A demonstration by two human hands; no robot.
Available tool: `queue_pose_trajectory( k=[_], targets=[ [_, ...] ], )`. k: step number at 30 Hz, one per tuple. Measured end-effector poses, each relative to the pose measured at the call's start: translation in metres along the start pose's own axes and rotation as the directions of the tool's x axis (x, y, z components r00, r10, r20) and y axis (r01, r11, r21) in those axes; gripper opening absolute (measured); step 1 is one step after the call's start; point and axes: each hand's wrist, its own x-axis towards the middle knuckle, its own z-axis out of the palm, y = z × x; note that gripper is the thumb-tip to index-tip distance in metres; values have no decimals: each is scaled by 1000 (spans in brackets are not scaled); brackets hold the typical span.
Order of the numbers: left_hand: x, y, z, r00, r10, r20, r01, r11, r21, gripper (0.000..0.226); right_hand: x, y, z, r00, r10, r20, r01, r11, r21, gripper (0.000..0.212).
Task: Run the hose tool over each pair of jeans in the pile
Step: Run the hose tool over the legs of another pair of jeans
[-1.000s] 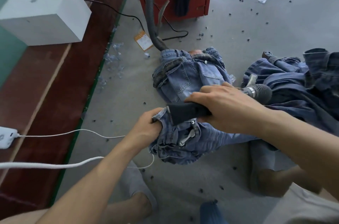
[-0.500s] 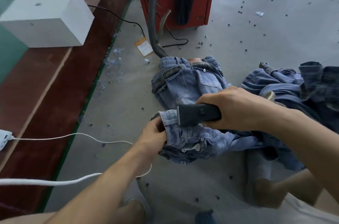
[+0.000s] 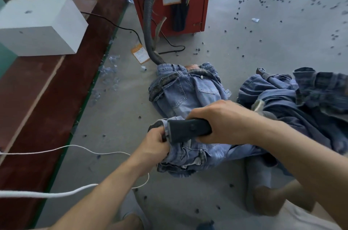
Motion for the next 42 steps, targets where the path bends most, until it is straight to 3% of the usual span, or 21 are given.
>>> queue_pose_trajectory(
  k=[2,5,9,12,15,17,20,24,28,32,36,39,42],
  targets=[
    [-1,-1,1,1000,-21,14,20,999,47,42,3,-8,3,998,-40,-41,41,999,34,37],
    [1,2,-2,998,-41,53,39,999,35,36,2,4,-9,993,23,-115,-12,996,93,37],
    [1,7,-4,999,-30,14,31,998,-48,26,-5,22,-19,995,95,-12,-94,995,41,33],
    [-2,4,0,998,-4,55,5,1000,-13,26,-2,4,-2,998,26,54,-28,999,30,38],
    [-3,-1,0,998,-56,20,56,998,20,17,3,-7,3,997,-45,-61,51,993,109,44],
    [-3,0,-4,996,-82,45,88,987,-133,22,3,1,-5,988,-9,-154,29,992,125,47],
    [-5,3,-11,985,-113,134,157,910,-383,35,-4,24,-16,976,91,-196,-65,988,139,43],
    [-10,3,-14,974,-158,164,220,843,-491,39,-13,44,-17,967,156,-199,-123,978,170,39],
    [-13,10,-15,969,-176,174,244,795,-555,44,-12,38,-11,990,117,-85,-110,990,83,42],
    [-15,15,-7,954,-169,248,291,720,-630,45,-7,12,12,1000,5,-2,-5,999,-39,43],
    [-14,10,-9,942,-194,274,332,655,-679,47,-2,-1,19,995,-46,-90,45,999,-9,49],
    [-13,5,-21,931,-196,307,360,615,-701,53,-3,15,4,978,52,-200,-33,995,96,45],
    [-14,4,-26,912,-111,395,390,530,-753,50,-10,36,-15,939,182,-291,-134,975,176,39]
  ],
)
